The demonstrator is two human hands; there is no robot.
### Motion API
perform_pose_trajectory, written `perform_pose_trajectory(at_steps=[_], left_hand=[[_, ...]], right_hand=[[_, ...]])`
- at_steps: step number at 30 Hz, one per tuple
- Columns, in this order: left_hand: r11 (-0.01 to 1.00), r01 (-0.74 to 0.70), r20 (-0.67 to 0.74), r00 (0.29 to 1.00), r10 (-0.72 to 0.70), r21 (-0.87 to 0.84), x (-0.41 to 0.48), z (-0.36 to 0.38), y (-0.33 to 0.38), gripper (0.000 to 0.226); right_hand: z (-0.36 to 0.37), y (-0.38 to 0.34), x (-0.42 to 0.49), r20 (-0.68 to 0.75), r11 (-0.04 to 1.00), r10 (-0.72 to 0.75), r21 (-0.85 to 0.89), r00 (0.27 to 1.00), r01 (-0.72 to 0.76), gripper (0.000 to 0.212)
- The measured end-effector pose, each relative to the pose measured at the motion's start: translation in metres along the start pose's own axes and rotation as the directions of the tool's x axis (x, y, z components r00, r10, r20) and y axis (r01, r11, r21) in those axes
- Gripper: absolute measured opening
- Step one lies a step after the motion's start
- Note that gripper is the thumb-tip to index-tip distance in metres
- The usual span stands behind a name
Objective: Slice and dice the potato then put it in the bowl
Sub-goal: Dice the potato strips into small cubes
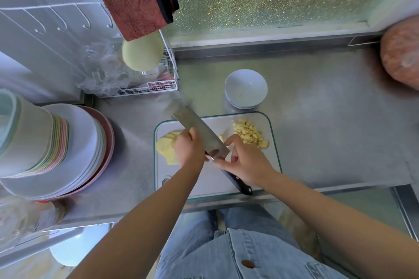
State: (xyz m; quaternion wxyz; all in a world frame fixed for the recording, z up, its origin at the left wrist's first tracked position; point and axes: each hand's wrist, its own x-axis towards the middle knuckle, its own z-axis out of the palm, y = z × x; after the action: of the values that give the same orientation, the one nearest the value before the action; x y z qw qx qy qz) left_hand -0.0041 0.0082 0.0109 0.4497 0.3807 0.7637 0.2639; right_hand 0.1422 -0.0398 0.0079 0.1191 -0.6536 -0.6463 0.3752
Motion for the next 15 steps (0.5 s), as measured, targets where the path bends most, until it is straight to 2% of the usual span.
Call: perform_pose_trajectory(at_steps=[2, 3, 6, 7, 9, 11, 13, 15], left_hand=[[0.999, -0.025, 0.051, 0.998, 0.027, -0.034, -0.005, 0.007, 0.009, 0.035], [0.997, -0.041, 0.094, 0.994, 0.047, -0.064, -0.007, 0.010, 0.012, 0.035], [0.985, -0.113, 0.217, 0.966, 0.140, -0.134, -0.008, 0.017, 0.016, 0.035], [0.980, -0.176, 0.220, 0.956, 0.192, -0.092, -0.005, 0.018, 0.015, 0.033], [0.918, -0.348, 0.212, 0.928, 0.308, 0.191, 0.005, 0.018, 0.008, 0.023], [0.746, -0.456, 0.262, 0.890, 0.373, 0.486, 0.017, 0.016, -0.001, 0.013], [0.592, -0.492, 0.343, 0.870, 0.353, 0.638, 0.022, 0.016, -0.010, 0.015], [0.497, -0.501, 0.384, 0.864, 0.325, 0.708, 0.024, 0.018, -0.015, 0.018]], right_hand=[[0.001, 0.004, -0.007, 0.026, 0.998, -0.012, -0.069, 1.000, 0.014, 0.049], [0.000, 0.007, -0.008, 0.000, 0.999, -0.017, -0.042, 1.000, 0.016, 0.046], [-0.011, 0.014, -0.010, -0.128, 0.976, 0.092, 0.207, 0.987, -0.064, 0.026], [-0.016, 0.016, -0.009, -0.162, 0.955, 0.141, 0.281, 0.977, -0.091, 0.019], [-0.025, 0.022, -0.010, -0.196, 0.911, 0.218, 0.393, 0.956, -0.127, 0.008], [-0.031, 0.028, -0.012, -0.201, 0.878, 0.261, 0.455, 0.944, -0.146, 0.003], [-0.033, 0.034, -0.015, -0.189, 0.856, 0.288, 0.489, 0.939, -0.164, 0.006], [-0.034, 0.039, -0.017, -0.178, 0.847, 0.299, 0.503, 0.937, -0.175, 0.008]])
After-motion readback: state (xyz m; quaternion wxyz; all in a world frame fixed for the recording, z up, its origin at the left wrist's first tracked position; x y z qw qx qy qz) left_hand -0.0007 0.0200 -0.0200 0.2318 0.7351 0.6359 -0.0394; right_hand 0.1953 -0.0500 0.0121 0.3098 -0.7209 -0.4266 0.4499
